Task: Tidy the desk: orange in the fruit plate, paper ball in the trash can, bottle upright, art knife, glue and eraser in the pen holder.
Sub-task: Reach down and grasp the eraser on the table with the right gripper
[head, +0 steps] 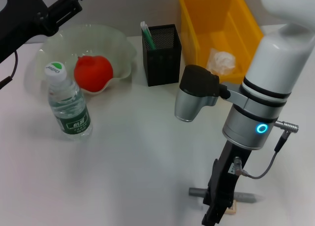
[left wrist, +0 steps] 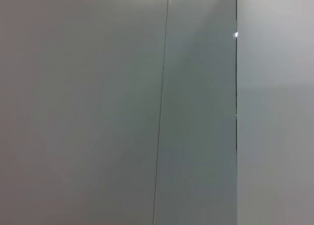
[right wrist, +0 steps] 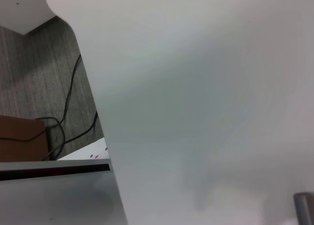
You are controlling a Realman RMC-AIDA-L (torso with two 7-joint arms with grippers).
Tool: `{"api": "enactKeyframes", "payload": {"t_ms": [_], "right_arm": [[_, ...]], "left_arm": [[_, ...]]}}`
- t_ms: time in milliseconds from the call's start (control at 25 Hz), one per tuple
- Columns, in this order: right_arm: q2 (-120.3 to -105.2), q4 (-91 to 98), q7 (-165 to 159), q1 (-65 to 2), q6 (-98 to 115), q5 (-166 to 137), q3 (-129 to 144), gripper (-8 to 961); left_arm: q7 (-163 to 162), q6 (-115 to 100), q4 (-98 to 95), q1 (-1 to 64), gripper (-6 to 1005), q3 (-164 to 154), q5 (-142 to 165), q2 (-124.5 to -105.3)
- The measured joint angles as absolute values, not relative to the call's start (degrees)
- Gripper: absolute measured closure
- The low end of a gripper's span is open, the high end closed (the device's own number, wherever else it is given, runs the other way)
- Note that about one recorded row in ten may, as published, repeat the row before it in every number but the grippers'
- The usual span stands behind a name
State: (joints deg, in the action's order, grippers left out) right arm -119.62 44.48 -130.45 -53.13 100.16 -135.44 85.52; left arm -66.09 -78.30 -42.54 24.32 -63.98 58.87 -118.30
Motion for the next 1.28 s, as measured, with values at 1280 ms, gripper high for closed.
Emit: {"api": "enactKeyframes", "payload": {"t_ms": [1280], "right_arm": [[-119.08, 51.29, -132.45, -51.43, 100.33, -139.84, 87.72, 422]], "left_arm": [[-65.47, -78.42, -42.45, 23.94, 274, -64.12, 58.68, -118.3]]}}
